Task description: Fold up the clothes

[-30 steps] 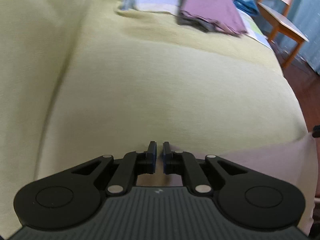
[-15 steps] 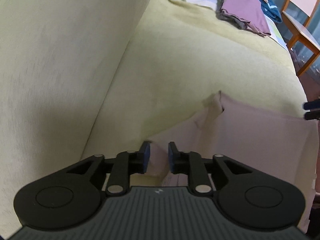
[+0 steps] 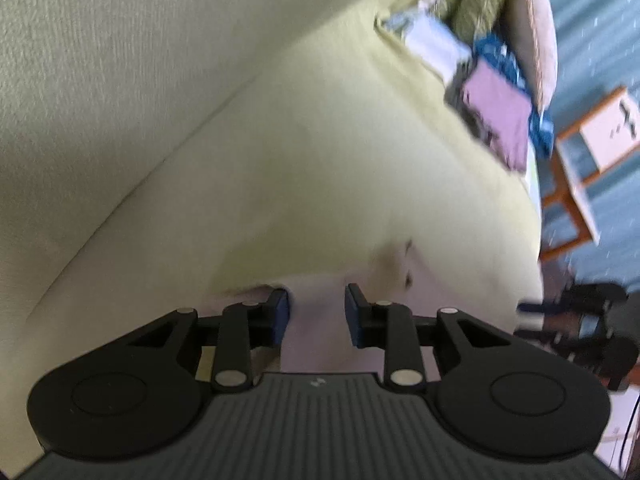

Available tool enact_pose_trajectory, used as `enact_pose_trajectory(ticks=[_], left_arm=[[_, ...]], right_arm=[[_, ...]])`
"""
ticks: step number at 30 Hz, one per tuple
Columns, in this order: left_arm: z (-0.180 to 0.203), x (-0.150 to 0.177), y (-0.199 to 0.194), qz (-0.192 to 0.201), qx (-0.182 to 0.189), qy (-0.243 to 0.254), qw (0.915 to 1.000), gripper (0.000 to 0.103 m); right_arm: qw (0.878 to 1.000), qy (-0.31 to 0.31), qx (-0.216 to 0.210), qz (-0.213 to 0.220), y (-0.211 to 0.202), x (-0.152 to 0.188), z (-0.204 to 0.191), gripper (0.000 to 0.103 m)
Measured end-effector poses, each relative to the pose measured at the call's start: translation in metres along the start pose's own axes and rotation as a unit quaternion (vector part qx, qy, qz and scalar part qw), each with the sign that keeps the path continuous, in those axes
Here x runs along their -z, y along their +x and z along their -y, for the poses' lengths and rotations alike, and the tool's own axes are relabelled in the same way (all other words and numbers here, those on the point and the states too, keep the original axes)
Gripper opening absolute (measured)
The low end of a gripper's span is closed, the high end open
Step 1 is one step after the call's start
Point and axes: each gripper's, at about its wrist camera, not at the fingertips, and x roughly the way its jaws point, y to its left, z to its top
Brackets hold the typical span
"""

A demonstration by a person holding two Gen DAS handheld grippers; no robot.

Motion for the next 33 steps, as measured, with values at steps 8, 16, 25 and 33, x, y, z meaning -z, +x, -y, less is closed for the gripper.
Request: enact_pose_trajectory(ticks=[8,16,25,33], left_arm=[[0.008,-0.006,0.005,0.047,-0.024,0.023,0.9984,0.017],[0.014,-0.015,-0.019,0.112,-0.081,0.063,0.9885,0.017],[0.02,-0.004,-0.019,0.073,-0.128,0.113,0.9826,0.019],[0.057,-0.003,0.0,0.052,-0.074,0.218,0.9717,0.023]], right_arm=[[1.0,0.001,-0.011,0.008,0.001,-0.007,0.002,0.027],[1.0,-0.004,-0.018,0.017,0.008,-0.025,0.001,0.03],[0.999,0.009,-0.049,0.018,0.021,-0.044,0.001,0.034],[0.998,-0.009,-0.057,0.034,0.025,-0.06,-0.012,0.034]])
